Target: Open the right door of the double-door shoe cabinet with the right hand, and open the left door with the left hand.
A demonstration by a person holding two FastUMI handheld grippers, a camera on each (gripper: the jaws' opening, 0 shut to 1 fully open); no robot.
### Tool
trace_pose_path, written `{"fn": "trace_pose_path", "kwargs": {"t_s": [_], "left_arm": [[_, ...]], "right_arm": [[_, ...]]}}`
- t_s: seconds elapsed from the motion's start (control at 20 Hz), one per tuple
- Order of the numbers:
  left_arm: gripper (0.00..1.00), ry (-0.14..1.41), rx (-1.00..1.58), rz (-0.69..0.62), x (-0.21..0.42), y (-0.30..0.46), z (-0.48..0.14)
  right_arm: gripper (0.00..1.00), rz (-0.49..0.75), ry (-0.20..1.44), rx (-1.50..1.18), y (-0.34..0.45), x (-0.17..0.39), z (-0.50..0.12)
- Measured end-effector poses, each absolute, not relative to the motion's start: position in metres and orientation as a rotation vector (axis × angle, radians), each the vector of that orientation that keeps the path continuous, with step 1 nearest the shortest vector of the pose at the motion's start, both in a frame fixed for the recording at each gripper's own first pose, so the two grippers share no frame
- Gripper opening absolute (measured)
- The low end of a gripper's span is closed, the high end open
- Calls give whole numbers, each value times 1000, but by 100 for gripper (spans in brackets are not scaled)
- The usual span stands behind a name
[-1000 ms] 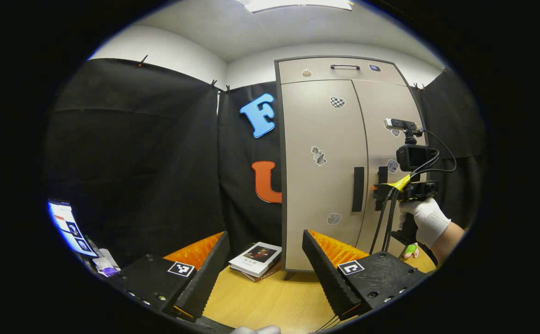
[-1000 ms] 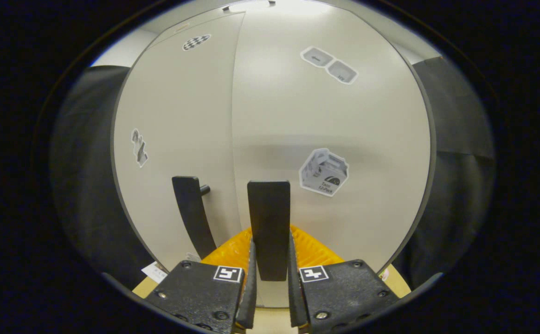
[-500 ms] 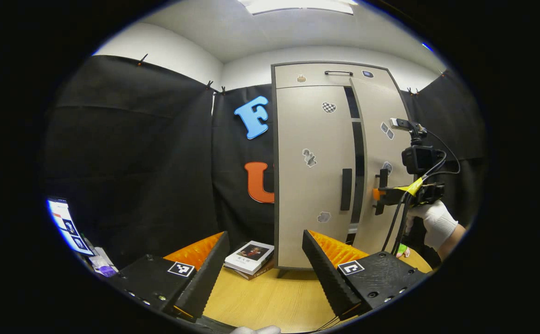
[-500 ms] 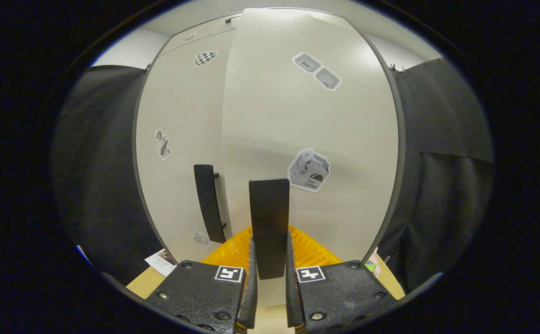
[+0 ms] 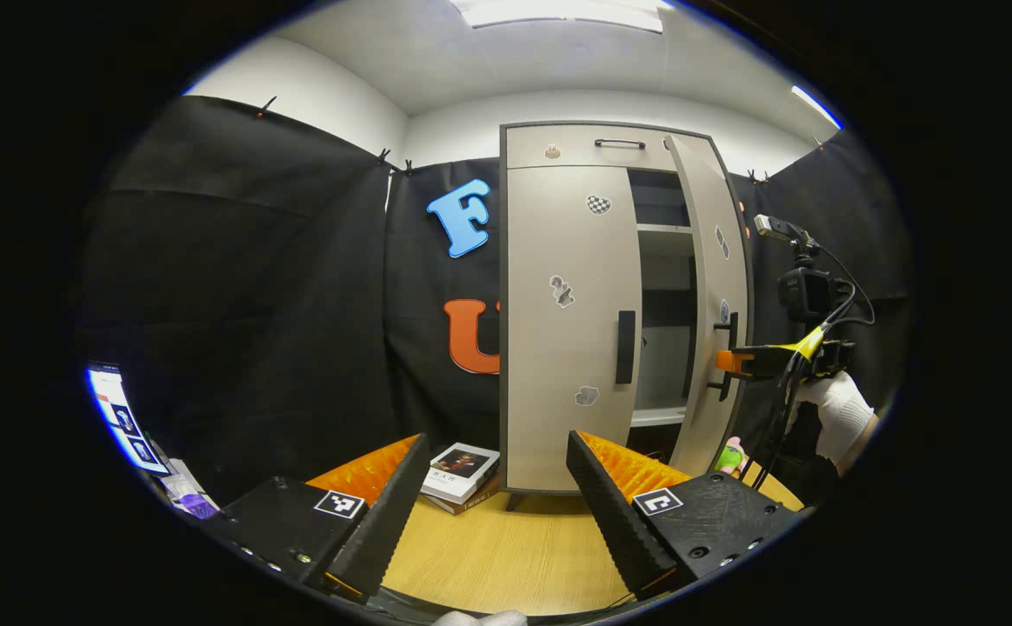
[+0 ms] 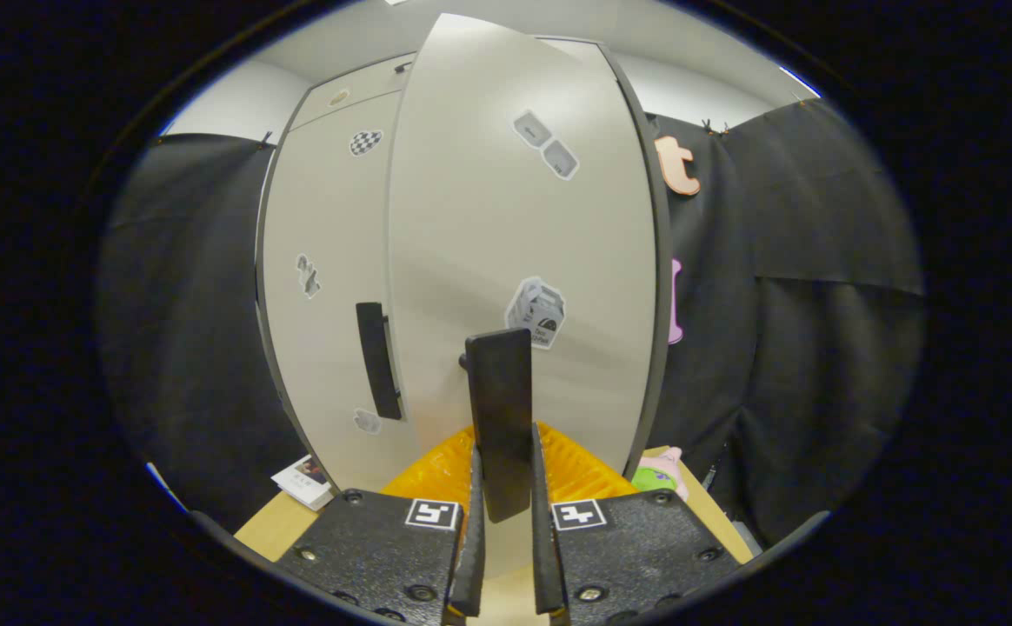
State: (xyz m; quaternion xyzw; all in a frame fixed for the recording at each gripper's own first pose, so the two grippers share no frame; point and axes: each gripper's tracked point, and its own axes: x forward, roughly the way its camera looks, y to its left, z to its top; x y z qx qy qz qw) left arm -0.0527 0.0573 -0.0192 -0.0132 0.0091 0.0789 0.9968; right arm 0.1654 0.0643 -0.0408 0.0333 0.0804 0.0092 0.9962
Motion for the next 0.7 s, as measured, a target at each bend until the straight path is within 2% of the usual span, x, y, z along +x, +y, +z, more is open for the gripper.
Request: {"fn": "trace_pose_path", "kwargs": {"t_s": [0.4,0.7], "left_arm": [[96,23,-19,81,-55,25,-20],[96,24,-11,56,-52,-7,-18]], "right_arm": [[22,-23,140,65,10,135,-42],[12,-4,140,74,-27,120,-42]]}}
